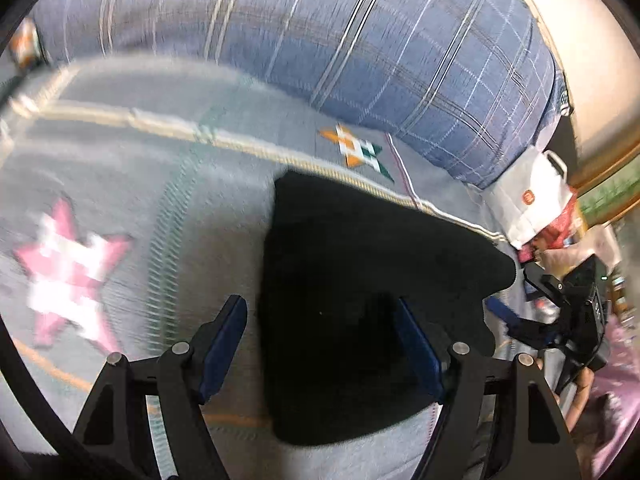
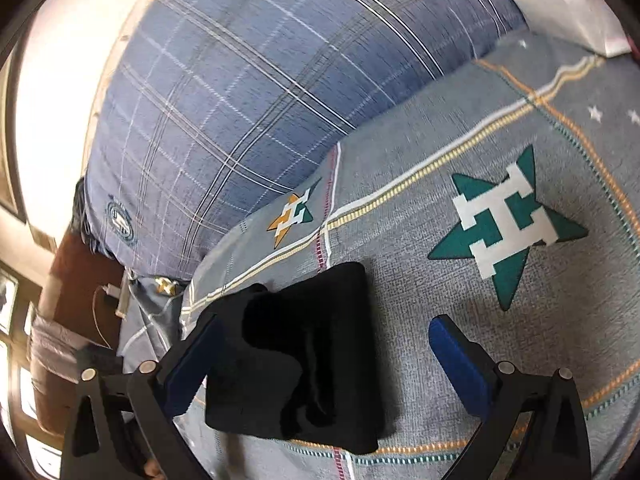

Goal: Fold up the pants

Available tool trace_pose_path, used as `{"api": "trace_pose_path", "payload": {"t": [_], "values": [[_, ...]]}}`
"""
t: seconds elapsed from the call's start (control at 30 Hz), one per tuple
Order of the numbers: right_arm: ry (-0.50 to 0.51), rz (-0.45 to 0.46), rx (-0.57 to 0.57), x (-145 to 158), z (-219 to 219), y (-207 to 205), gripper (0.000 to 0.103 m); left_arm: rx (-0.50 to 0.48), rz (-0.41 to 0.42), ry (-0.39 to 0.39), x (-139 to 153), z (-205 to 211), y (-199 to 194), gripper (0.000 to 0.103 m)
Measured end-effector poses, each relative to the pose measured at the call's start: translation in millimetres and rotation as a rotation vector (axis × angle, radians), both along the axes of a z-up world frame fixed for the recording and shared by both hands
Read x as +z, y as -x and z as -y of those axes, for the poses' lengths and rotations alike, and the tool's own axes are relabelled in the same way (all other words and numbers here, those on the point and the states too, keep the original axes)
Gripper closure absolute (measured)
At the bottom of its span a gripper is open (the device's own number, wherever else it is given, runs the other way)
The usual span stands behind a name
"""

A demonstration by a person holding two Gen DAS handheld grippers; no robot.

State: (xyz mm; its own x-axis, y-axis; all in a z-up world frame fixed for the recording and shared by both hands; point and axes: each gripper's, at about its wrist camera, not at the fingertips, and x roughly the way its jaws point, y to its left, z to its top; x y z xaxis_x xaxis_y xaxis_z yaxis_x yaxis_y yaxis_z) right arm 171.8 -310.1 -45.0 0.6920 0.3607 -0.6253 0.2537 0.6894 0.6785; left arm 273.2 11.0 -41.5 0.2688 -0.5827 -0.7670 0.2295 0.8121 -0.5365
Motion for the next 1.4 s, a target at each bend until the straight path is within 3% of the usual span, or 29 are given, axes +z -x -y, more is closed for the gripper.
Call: {"api": "trace_pose_path", "payload": {"t": [0.03, 0.07, 0.13, 0.2, 0.27, 0.33, 0.43, 0.6, 0.77, 0.8, 0.87, 0.9, 0.97, 1.03, 1.17, 1.27, 1.37, 1.4], "values": [[-0.038, -0.018, 0.032, -8, -1, -6, 0.0, 0.013, -0.034, 0.024, -12, 2, -2, 0.028], [-0.077, -0.047, 0.06, -16, 2, -10, 0.0, 0.06, -0.008, 0.048, -11, 0, 1, 0.028], [-0.198, -0.076, 0.064, -34, 9, -13, 0.0, 0.054, -0.018, 0.041, -7, 6, 4, 0.028], [-0.231, -0.032, 0.04, -29, 18, -10, 0.0, 0.048, -0.014, 0.046, -7, 8, 8, 0.028], [-0.14, -0.029, -0.001, -18, 21, -6, 0.0, 0.062, -0.027, 0.066, -9, 4, 9, 0.032], [-0.118, -0.032, 0.013, -17, 19, -7, 0.0, 0.089, -0.061, 0.095, -11, -5, 11, 0.04], [-0.109, -0.065, 0.066, -22, 9, -16, 0.002, 0.113, -0.106, 0.147, -15, -12, 6, 0.041], [-0.068, -0.056, 0.14, -17, -9, -21, 0.007, 0.114, -0.098, 0.143, -13, -14, 4, 0.04], [0.143, -0.112, 0.233, -14, -46, -32, 0.012, 0.095, -0.068, 0.103, -11, -5, 3, 0.041], [0.182, -0.138, 0.23, -17, -52, -35, 0.022, 0.095, -0.056, 0.09, -10, -3, 4, 0.042], [0.255, -0.121, 0.221, -12, -60, -33, 0.03, 0.102, -0.032, 0.08, -9, -2, 6, 0.055], [0.269, -0.109, 0.215, -11, -62, -32, 0.035, 0.101, -0.014, 0.093, -6, -3, 8, 0.067], [0.263, -0.08, 0.197, -8, -62, -27, 0.043, 0.093, 0.042, 0.106, 7, -6, 17, 0.076], [0.248, -0.014, 0.173, 1, -63, -17, 0.061, 0.086, 0.094, 0.107, 23, -10, 30, 0.079], [0.21, 0.112, 0.179, 13, -86, 15, 0.063, 0.101, 0.19, 0.124, 49, -45, 78, 0.079], [0.175, 0.155, 0.21, 9, -110, 46, 0.063, 0.136, 0.198, 0.156, 42, -76, 113, 0.079], [0.161, 0.087, 0.239, -14, -132, 50, 0.063, 0.189, 0.124, 0.052, 16, -84, 115, 0.078], [0.183, 0.046, 0.249, -22, -138, 47, 0.063, 0.202, 0.086, 0.025, 6, -85, 112, 0.072]]}}
